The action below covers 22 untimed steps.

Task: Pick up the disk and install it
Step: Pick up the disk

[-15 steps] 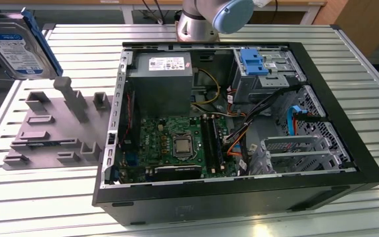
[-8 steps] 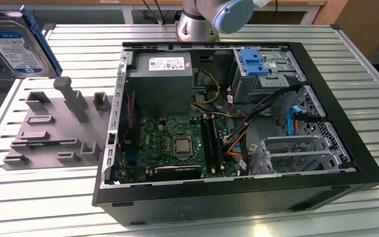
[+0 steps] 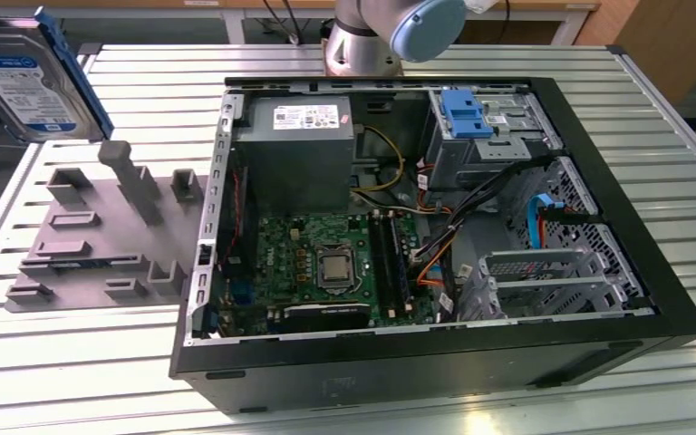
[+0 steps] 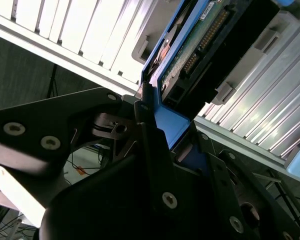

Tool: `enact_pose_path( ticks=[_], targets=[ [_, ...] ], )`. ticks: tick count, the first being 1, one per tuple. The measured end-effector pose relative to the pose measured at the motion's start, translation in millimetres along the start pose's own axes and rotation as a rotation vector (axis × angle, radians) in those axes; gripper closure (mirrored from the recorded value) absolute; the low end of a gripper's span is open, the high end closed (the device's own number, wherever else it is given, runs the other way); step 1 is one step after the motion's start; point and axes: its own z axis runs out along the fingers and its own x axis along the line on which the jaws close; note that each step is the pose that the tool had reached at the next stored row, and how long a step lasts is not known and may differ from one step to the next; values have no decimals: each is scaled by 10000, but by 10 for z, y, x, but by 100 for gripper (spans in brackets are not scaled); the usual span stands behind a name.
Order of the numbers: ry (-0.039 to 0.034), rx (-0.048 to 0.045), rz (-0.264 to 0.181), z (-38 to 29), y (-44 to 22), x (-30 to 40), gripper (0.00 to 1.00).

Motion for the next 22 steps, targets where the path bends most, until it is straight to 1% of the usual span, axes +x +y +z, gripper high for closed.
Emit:
enact_pose_path(
  ticks=[22],
  targets=[
    [1,-1,0,-53,1,0,64]
  ],
)
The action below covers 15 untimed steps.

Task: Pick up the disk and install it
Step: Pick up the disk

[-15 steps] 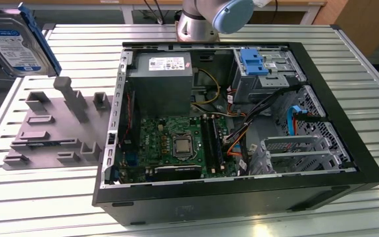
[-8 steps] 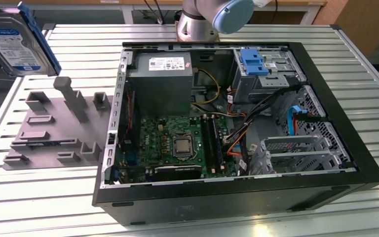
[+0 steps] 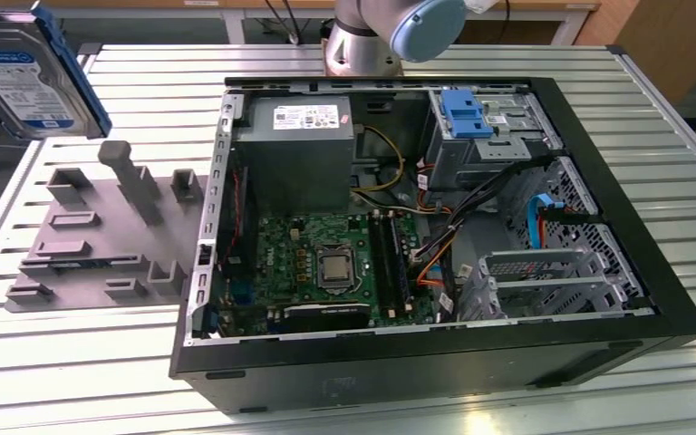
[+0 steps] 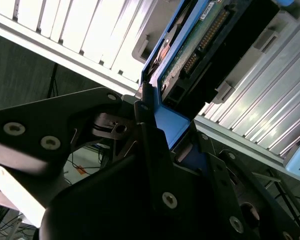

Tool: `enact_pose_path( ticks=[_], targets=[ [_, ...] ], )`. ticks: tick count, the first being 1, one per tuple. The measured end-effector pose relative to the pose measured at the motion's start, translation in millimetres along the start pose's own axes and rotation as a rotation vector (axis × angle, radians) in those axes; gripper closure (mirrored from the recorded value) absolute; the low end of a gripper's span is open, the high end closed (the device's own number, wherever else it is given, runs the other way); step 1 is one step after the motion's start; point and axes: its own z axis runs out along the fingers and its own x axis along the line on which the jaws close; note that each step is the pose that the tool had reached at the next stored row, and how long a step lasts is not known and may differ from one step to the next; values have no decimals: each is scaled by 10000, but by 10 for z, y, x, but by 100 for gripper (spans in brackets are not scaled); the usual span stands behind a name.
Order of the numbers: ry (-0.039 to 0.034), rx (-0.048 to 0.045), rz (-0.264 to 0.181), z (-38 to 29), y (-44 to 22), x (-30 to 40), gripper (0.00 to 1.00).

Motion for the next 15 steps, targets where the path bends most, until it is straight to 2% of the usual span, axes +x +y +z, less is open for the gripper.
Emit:
enact_pose_path(
  ticks=[15],
  targets=[
    [0,-1,1,-35,1,0,64]
  ],
)
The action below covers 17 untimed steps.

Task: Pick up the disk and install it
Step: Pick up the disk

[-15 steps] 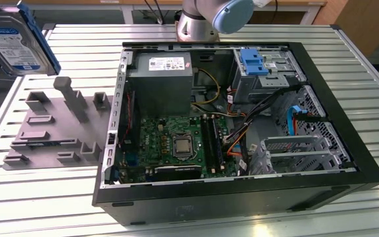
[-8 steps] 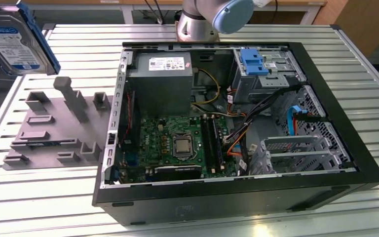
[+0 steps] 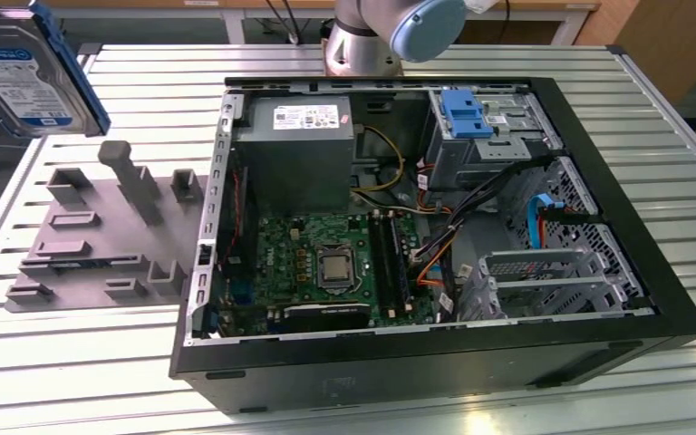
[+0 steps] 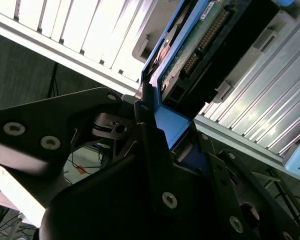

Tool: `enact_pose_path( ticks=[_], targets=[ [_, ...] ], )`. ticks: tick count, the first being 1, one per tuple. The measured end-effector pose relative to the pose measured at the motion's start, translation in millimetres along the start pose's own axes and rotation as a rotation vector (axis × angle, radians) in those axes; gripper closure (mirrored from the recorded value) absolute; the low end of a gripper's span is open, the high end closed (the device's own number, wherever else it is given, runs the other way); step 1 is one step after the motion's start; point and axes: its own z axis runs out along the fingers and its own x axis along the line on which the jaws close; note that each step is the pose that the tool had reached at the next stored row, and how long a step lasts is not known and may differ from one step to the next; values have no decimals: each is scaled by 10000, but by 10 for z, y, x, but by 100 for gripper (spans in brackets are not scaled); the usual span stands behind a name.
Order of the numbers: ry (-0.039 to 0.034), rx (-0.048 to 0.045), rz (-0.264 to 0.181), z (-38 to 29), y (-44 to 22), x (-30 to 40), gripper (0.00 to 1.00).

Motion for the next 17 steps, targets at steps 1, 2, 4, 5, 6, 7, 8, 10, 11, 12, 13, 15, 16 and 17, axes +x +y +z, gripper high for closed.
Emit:
enact_pose_path(
  ticks=[1,2,4,5,6,7,8,10,11,12,13,15,16,17],
  targets=[
    [0,0,0,-3,0,0,64],
    [0,0,0,-6,0,0,64],
    [0,1,0,-12,0,0,64],
    [0,1,0,-14,0,0,64],
    [-1,1,-1,-16,0,0,64],
    [0,-1,0,-20,0,0,64],
    [0,0,0,-22,0,0,64],
    [-1,2,0,-24,0,0,64],
    [-1,1,0,-26,0,0,64],
    [0,0,0,-28,0,0,64],
    [0,0,0,-30,1,0,64],
    [0,0,0,-40,1,0,64],
    [2,0,-1,-40,0,0,64],
    [2,0,0,-40,0,0,64]
  ],
)
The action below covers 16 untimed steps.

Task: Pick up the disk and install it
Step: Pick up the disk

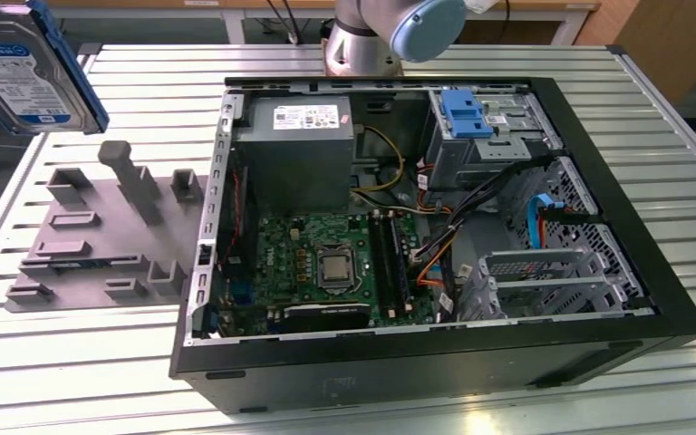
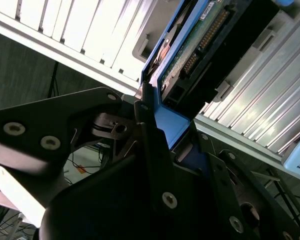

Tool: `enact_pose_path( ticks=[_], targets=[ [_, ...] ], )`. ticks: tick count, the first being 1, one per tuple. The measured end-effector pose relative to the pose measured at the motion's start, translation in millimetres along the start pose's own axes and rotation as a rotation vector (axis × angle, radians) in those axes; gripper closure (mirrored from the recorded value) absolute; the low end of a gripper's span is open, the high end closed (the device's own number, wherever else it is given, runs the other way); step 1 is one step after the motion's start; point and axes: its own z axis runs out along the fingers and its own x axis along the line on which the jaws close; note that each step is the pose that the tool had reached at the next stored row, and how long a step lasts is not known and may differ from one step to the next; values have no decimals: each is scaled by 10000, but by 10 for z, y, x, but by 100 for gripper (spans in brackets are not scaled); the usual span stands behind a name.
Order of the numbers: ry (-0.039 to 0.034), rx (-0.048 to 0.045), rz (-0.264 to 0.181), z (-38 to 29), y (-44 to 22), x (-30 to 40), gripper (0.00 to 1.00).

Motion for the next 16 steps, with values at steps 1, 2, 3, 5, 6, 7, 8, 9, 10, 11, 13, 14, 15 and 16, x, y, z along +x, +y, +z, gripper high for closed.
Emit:
enact_pose_path(
  ticks=[1,2,3,5,6,7,8,9,10,11,13,14,15,16],
  targets=[
    [-1,-1,0,0,0,0,64],
    [-1,-1,0,0,0,0,64],
    [-1,0,0,0,0,0,64],
    [0,-2,0,-5,0,0,64],
    [0,-2,0,-9,1,0,64],
    [0,-1,0,-13,0,0,64],
    [0,-2,0,-20,0,0,64],
    [0,-1,0,-28,0,0,64],
    [0,-1,0,-36,0,0,64],
    [0,0,0,-46,1,0,64],
    [0,0,0,-66,1,0,64],
    [-1,0,0,-74,2,-1,64],
    [0,0,-1,-84,1,0,64],
    [0,-1,0,-94,2,-1,64]
  ],
)
